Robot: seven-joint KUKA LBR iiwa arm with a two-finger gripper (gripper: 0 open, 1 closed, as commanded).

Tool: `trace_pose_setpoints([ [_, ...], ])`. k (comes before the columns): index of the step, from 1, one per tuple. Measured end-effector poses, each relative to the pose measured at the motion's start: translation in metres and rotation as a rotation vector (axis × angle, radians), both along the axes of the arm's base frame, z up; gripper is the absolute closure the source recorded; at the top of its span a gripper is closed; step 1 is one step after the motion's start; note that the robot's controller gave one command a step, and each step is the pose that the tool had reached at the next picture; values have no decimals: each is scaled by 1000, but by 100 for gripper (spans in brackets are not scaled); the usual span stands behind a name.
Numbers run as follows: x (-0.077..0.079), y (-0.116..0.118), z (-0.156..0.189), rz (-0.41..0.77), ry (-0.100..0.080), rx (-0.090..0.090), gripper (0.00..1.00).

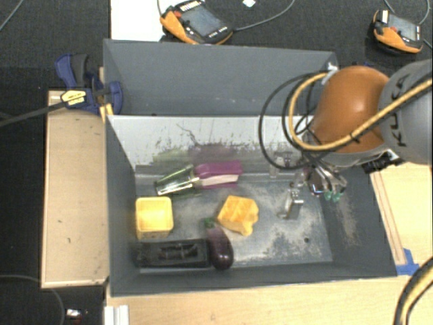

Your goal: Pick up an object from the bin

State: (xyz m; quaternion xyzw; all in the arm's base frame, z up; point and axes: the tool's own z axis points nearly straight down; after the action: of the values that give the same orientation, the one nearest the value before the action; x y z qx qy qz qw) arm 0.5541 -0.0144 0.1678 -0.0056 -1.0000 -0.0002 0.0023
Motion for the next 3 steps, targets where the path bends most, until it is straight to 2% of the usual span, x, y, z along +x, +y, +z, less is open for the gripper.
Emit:
trace_pose_setpoints([
  [1, 2, 0, 4, 1, -8, 0, 0],
  [2, 10, 77, -85, 261, -10, 0, 0],
  [3, 4, 78, -29, 289, -19, -2, 0],
])
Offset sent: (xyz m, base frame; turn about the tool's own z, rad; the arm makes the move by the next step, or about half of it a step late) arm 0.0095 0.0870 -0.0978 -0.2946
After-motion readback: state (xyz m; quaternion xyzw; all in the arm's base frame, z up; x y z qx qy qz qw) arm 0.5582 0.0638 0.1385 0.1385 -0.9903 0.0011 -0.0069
